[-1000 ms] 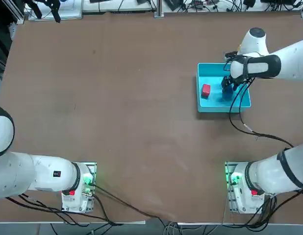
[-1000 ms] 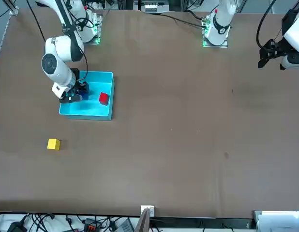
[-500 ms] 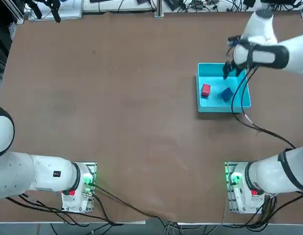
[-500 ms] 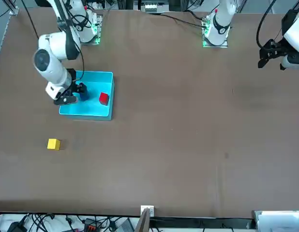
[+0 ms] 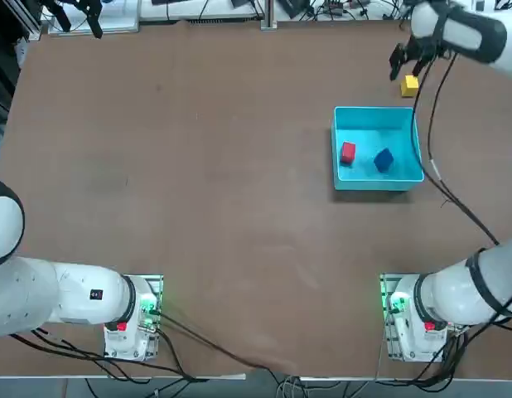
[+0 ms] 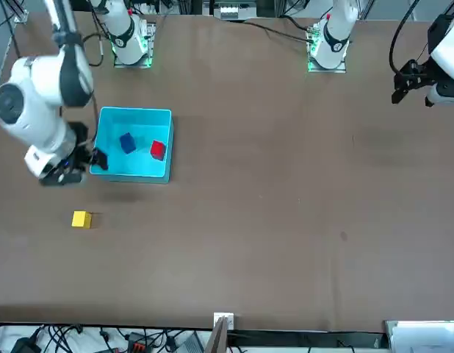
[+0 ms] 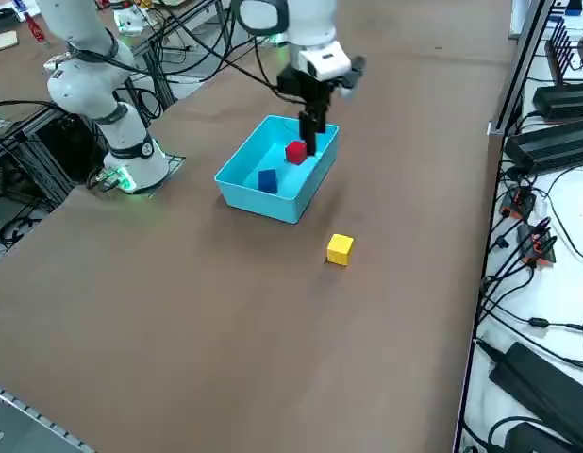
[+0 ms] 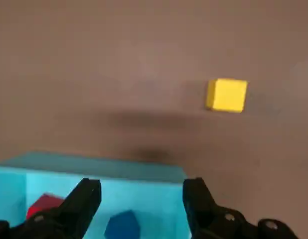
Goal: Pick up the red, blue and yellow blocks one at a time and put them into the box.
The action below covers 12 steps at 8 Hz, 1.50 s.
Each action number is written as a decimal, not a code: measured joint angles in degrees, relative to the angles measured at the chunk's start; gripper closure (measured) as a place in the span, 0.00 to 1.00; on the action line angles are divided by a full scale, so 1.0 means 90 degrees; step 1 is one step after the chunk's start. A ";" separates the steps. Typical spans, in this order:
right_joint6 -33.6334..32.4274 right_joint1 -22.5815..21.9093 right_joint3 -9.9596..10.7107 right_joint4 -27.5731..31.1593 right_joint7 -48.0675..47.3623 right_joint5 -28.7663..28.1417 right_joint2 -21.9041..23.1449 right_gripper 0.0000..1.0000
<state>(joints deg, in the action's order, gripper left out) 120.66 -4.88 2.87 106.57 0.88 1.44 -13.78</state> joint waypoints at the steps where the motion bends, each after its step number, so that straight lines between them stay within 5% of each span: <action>1: 0.0002 0.0189 0.0008 -0.0545 0.0031 0.0000 -0.0524 0.00; 5: 0.0019 0.0902 0.0018 -0.1834 0.0480 -0.0005 -0.1933 0.00; 12: 0.0750 0.1125 0.0009 -0.2180 0.1132 -0.0010 -0.2797 0.00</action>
<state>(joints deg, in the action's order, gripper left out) 127.41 5.25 2.96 86.96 11.06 1.35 -38.96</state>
